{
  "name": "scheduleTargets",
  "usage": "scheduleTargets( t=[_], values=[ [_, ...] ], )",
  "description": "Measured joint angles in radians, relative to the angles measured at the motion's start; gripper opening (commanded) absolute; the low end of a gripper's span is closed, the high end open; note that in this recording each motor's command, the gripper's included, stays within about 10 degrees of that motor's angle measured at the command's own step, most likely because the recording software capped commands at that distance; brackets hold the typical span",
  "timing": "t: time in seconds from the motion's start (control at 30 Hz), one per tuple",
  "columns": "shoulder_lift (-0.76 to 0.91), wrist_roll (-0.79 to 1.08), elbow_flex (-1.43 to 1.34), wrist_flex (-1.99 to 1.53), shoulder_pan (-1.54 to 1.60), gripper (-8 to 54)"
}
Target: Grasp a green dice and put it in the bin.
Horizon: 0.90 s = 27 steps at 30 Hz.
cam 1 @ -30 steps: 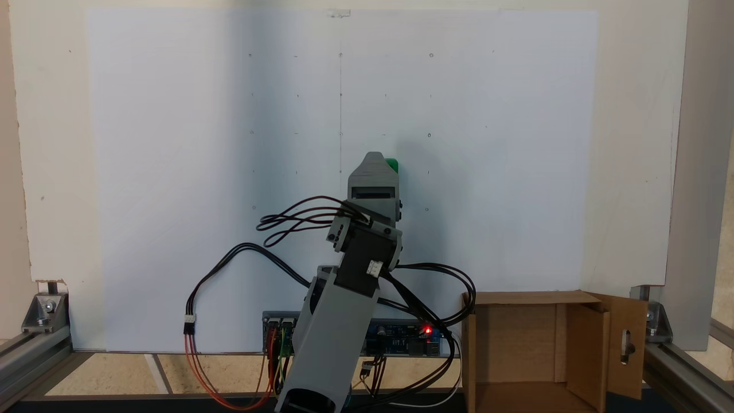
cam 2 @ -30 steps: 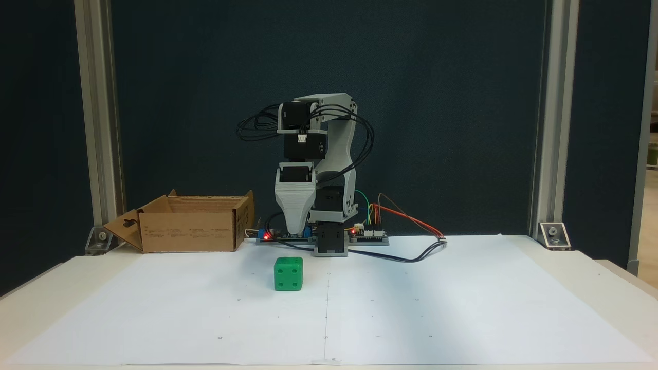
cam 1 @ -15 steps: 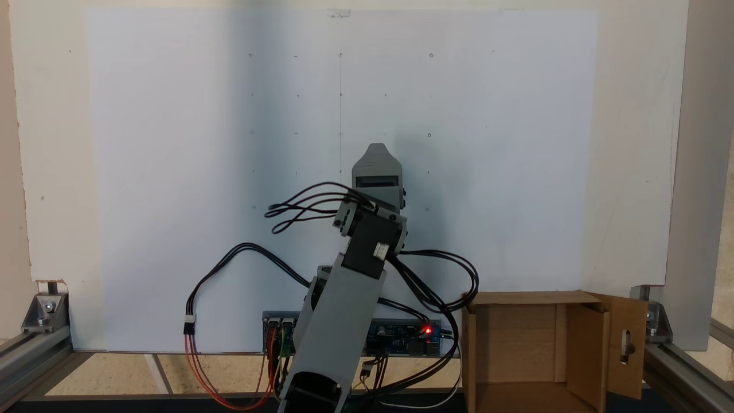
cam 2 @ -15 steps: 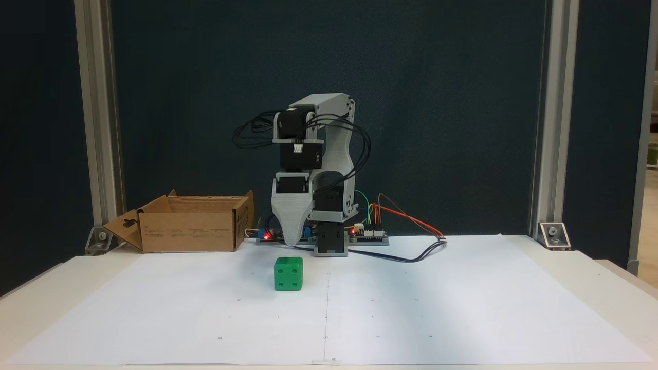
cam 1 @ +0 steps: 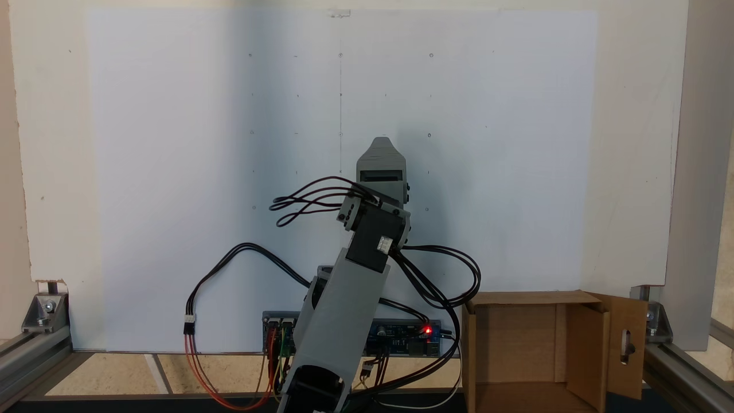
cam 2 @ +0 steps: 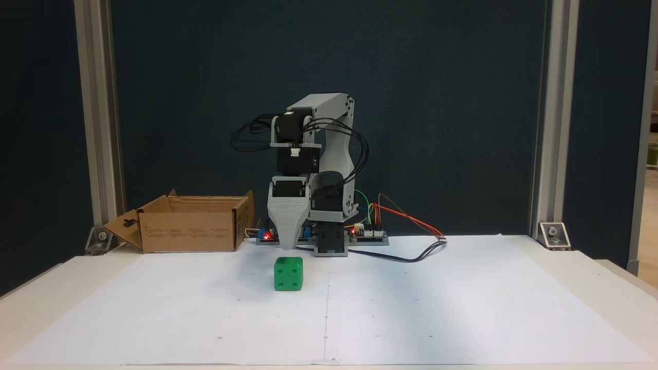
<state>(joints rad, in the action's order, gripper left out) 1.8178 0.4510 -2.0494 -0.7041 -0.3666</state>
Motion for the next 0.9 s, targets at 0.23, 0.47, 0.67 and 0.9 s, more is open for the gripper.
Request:
scheduleTargets(
  t=[0.23, 0.47, 0.67, 0.9],
  values=[
    [0.000, -0.002, -0.006, 0.012, 0.000, 44.9],
    [-0.060, -0.002, -0.006, 0.015, 0.000, 44.4],
    [-0.080, -0.002, -0.020, 0.063, -0.020, 42.6],
    [-0.089, -0.002, -0.089, 0.140, -0.018, 42.3]
  ],
)
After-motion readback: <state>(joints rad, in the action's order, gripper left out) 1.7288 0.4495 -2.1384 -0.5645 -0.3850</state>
